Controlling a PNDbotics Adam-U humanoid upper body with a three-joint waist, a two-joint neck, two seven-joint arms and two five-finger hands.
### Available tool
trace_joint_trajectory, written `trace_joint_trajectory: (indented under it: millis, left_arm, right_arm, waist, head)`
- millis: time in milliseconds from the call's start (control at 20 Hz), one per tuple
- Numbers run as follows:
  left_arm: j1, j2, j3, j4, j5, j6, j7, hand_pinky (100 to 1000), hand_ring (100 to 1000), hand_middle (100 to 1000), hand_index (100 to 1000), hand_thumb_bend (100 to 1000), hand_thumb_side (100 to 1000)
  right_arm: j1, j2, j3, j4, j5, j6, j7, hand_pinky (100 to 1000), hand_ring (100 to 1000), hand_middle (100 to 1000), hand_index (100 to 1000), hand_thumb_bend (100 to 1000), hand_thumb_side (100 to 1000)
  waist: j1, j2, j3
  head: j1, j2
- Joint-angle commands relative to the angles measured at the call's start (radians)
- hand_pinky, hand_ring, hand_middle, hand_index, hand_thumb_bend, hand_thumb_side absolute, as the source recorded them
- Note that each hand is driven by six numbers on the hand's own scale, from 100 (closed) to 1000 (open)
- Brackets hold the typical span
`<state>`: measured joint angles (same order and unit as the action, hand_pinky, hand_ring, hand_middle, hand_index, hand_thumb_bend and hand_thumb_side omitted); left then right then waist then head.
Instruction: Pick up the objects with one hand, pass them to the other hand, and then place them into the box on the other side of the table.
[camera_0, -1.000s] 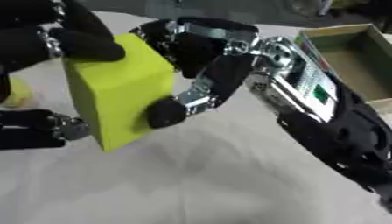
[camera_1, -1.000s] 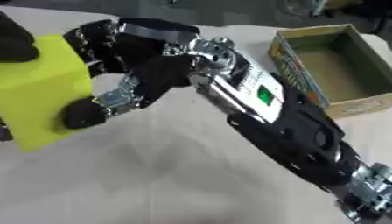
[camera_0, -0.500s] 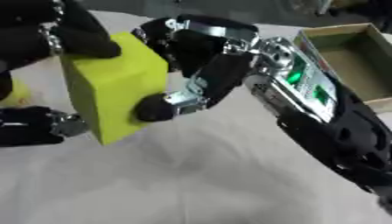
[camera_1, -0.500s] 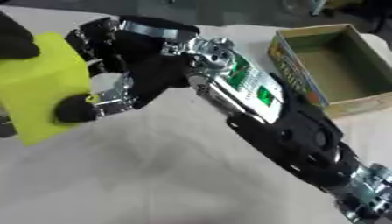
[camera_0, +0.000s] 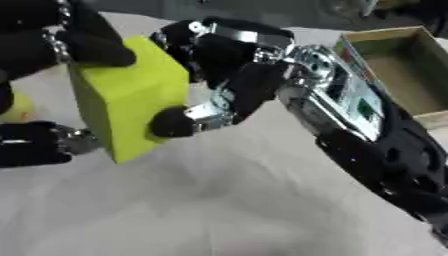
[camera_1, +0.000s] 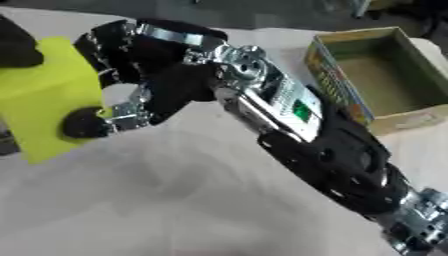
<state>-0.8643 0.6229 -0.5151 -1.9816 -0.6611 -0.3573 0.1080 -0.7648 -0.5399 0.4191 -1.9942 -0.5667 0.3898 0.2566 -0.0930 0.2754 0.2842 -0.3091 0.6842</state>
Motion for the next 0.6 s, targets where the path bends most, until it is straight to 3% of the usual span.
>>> trace_joint_trajectory:
  millis: [50,150,400,500,600]
  left_arm:
    - [-0.01,0.003,0.005,-0.018,0.001,0.001,-0.001,509,555,564,623,436,100]
    - [-0.009,0.003,0.006,-0.018,0.0,0.002,-0.001,511,557,567,626,459,100]
    - [-0.003,0.008,0.008,-0.018,-0.01,0.003,-0.014,549,596,610,669,638,100]
    - [-0.002,0.01,0.011,-0.018,-0.022,0.002,-0.02,587,648,675,715,721,100]
    - [-0.001,0.013,0.013,-0.018,-0.041,-0.002,-0.029,685,757,786,807,860,100]
  right_arm:
    - [-0.012,-0.012,-0.02,-0.006,-0.005,-0.006,-0.01,896,839,476,505,339,178]
    - [-0.011,-0.013,-0.023,-0.006,-0.006,-0.011,-0.01,896,835,466,493,337,188]
    - [-0.009,-0.017,-0.029,-0.006,-0.007,-0.015,-0.016,895,823,443,468,330,189]
    - [-0.008,-0.019,-0.031,-0.006,-0.007,-0.015,-0.018,896,820,436,461,329,191]
    - [-0.005,-0.022,-0.035,-0.006,-0.006,-0.015,-0.022,895,815,427,453,326,190]
  waist:
    - [-0.007,0.0,-0.001]
    - [-0.007,-0.001,-0.001]
    - [-0.007,-0.002,0.001]
    - [-0.007,-0.002,0.001]
    - [-0.006,-0.003,0.002]
  head:
    - [-0.002,-0.007]
    - [-0.001,-0.008]
    - [-0.002,-0.008]
    - [-0.003,-0.008]
    - [-0.004,-0.009]
